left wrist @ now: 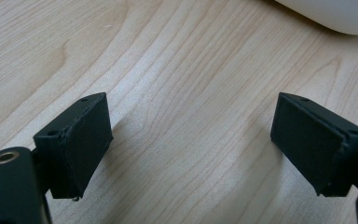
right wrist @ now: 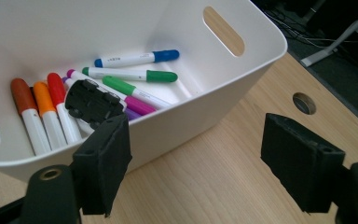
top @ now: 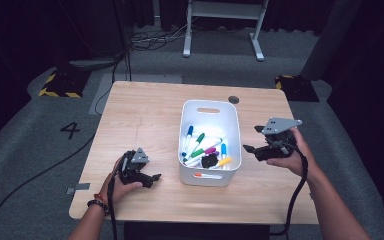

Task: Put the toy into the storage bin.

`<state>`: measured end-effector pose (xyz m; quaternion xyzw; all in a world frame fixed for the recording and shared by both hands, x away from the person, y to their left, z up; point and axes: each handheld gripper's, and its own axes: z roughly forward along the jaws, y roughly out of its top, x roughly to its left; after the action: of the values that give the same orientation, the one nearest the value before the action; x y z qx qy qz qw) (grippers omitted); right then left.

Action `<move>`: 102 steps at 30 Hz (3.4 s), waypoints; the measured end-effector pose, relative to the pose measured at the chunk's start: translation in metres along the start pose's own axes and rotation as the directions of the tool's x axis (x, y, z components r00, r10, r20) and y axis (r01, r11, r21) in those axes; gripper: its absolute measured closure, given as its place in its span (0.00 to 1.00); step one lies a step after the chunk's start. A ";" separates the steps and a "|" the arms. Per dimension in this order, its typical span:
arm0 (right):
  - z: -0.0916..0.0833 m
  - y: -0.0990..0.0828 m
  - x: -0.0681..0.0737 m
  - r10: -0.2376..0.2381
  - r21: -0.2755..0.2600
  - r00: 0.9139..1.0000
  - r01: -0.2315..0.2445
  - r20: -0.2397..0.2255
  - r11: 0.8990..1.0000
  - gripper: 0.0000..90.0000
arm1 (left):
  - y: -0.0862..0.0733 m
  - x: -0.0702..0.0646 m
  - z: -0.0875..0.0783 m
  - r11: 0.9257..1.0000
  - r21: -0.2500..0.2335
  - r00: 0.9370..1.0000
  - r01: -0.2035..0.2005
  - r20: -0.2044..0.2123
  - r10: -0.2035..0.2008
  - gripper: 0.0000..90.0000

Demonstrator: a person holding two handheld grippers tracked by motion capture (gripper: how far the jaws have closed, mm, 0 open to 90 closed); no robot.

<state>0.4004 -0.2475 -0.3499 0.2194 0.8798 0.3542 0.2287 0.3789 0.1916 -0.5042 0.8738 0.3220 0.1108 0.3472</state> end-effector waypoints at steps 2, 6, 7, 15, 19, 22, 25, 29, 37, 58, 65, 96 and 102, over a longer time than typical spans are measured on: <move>-0.001 -0.004 0.000 -0.002 0.003 1.000 0.002 0.006 1.000 0.27 | 0.000 0.000 0.000 1.000 0.000 1.000 0.000 0.000 0.000 0.14; -0.003 -0.010 0.002 0.032 0.007 0.999 -0.032 0.015 0.999 0.27 | 0.000 0.000 0.000 1.000 0.001 1.000 0.000 0.000 0.000 0.14; -0.003 -0.012 0.002 0.028 0.007 0.999 -0.028 0.016 1.000 0.27 | 0.000 0.000 0.000 1.000 0.000 1.000 0.000 0.000 0.000 0.14; -0.007 -0.029 0.003 0.051 0.007 0.998 -0.052 0.030 0.999 0.27 | 0.000 0.000 0.000 1.000 0.000 1.000 0.000 0.000 0.000 0.14; -0.007 -0.038 0.004 0.060 0.017 0.998 -0.060 0.030 0.998 0.27 | 0.000 0.000 0.000 1.000 -0.002 1.000 0.002 0.000 -0.002 0.14; -0.005 -0.044 0.004 0.063 0.025 0.997 -0.064 0.035 0.998 0.27 | 0.000 0.000 0.000 1.000 0.000 1.000 0.002 0.001 -0.002 0.14; -0.005 -0.050 0.004 0.065 0.028 0.997 -0.066 0.043 0.997 0.27 | 0.000 0.000 0.000 1.000 0.001 1.000 0.000 0.000 0.000 0.14; -0.004 -0.057 0.005 0.073 0.043 0.996 -0.075 0.049 0.996 0.27 | 0.000 0.000 0.000 1.000 0.001 1.000 0.000 0.001 0.000 0.14; 0.001 -0.071 0.008 0.069 0.059 0.994 -0.074 0.081 0.996 0.27 | 0.000 0.000 0.000 1.000 0.000 1.000 0.000 0.000 0.000 0.14; 0.013 -0.113 0.012 0.136 0.119 0.988 -0.144 0.074 0.982 0.27 | 0.000 0.000 0.000 1.000 0.000 1.000 0.000 0.000 0.000 0.14; 0.014 -0.133 0.012 0.179 0.118 0.981 -0.187 0.074 0.975 0.28 | 0.000 0.000 0.000 1.000 0.000 1.000 0.000 0.000 0.000 0.14; -0.010 -0.219 0.001 0.412 0.038 0.901 -0.421 0.135 0.906 0.24 | 0.000 0.000 0.000 1.000 0.000 1.000 0.000 0.000 0.000 0.14; -0.014 -0.225 0.003 0.437 0.014 0.885 -0.445 0.161 0.896 0.24 | 0.000 0.000 0.000 1.000 0.001 1.000 0.001 0.000 -0.001 0.14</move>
<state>0.3399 -0.4000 -0.5041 0.4458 0.7953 0.3566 0.2037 0.3789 0.1915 -0.5041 0.8738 0.3224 0.1107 0.3467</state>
